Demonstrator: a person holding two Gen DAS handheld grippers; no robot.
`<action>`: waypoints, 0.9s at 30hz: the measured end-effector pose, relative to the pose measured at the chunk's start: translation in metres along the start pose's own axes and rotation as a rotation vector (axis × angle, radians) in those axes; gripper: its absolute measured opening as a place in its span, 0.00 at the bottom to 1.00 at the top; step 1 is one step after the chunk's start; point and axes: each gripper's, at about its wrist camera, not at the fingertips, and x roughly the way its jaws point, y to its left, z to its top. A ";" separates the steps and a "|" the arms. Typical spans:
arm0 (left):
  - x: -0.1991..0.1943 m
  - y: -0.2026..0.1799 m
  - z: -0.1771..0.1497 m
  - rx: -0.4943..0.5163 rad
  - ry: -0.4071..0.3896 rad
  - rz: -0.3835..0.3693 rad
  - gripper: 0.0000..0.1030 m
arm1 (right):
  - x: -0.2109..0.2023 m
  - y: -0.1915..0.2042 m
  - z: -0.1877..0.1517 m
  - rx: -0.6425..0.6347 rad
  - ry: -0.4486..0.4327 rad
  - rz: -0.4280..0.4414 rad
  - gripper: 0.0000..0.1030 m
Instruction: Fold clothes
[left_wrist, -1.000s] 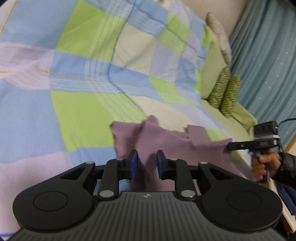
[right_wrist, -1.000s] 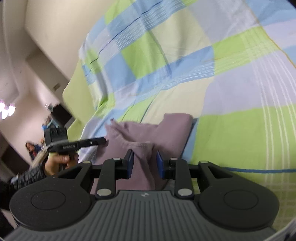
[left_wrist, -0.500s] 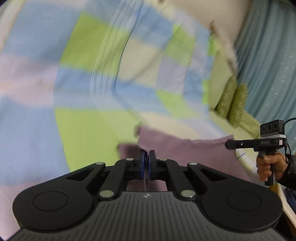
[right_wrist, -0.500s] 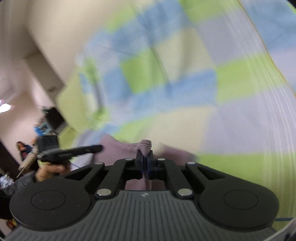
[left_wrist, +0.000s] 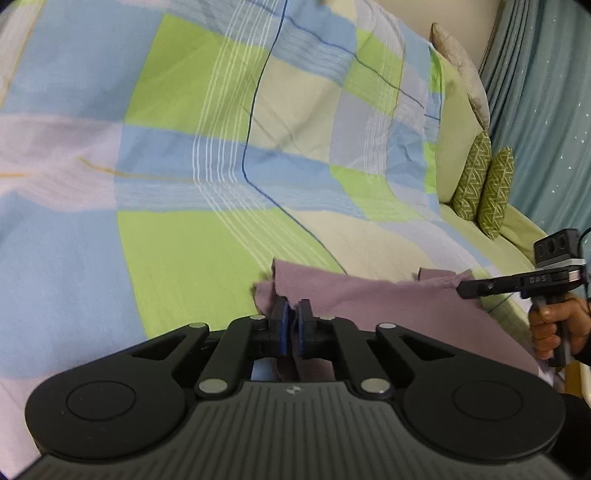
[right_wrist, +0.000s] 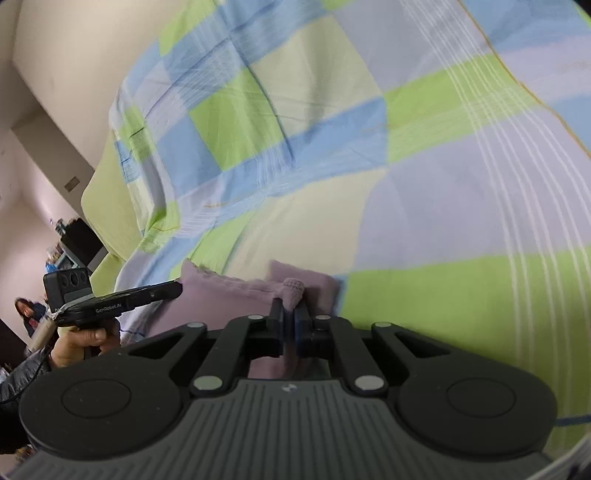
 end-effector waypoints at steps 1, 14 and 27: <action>0.004 0.001 -0.003 -0.003 0.021 0.011 0.02 | -0.001 0.002 0.001 -0.010 -0.008 0.002 0.04; -0.044 -0.030 0.005 0.170 -0.007 0.162 0.04 | -0.040 0.027 -0.010 -0.127 -0.148 -0.289 0.16; 0.060 -0.092 0.001 0.488 0.124 0.073 0.06 | 0.048 0.087 -0.027 -0.654 0.046 -0.304 0.12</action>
